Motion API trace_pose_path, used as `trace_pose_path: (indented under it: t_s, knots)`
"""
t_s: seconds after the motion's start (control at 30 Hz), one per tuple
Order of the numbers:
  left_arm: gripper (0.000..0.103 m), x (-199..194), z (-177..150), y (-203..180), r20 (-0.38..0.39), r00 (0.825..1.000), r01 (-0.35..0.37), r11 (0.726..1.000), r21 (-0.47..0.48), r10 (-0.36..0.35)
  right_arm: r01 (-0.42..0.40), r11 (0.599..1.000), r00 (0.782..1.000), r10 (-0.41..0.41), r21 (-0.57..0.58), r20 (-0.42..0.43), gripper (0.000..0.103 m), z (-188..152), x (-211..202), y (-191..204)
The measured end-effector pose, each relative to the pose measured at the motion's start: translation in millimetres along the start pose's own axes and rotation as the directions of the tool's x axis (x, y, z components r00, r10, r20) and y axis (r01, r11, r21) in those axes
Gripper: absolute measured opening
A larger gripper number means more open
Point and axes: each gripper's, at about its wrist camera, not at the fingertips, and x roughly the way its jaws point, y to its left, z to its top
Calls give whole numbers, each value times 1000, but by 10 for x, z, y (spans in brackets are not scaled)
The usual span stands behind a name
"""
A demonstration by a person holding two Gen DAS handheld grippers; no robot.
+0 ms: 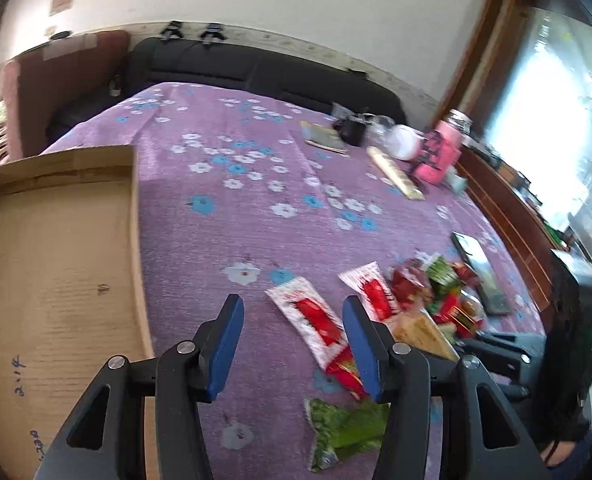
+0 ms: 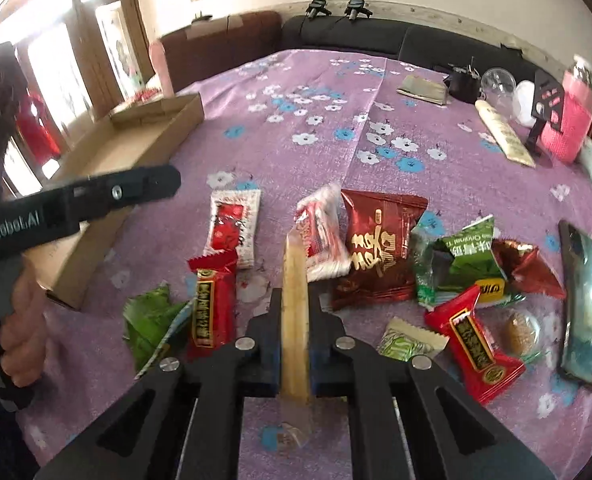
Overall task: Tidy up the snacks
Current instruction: 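Grasp the green packet with the left gripper while the right grasps the biscuit bar, then carry the green packet and biscuit bar with both grippers over the cardboard tray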
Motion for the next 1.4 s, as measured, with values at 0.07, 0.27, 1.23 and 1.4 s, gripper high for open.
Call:
trace_pose_path:
  t_s: [0.07,0.27,1.23,1.4]
  knots:
    - [55,-50,-46,-47,-21,1000,24,999,30,-23,-4,1000,1000,4,16,26,8,9,-53,-14]
    - [57,-80,-298,-295,-168,983,109,968,226,-72,-9,992,992,-6,123,123,8,86,-264,-240]
    - [37,-173,-407,-308,-31,999,22,973,229,-15,-143,986,976,126,85,179,9,45,-384,3]
    - [37,-186,-378,-209,-20,999,37,983,182,-34,-143,988,977,132,56,166,9,24,-346,100]
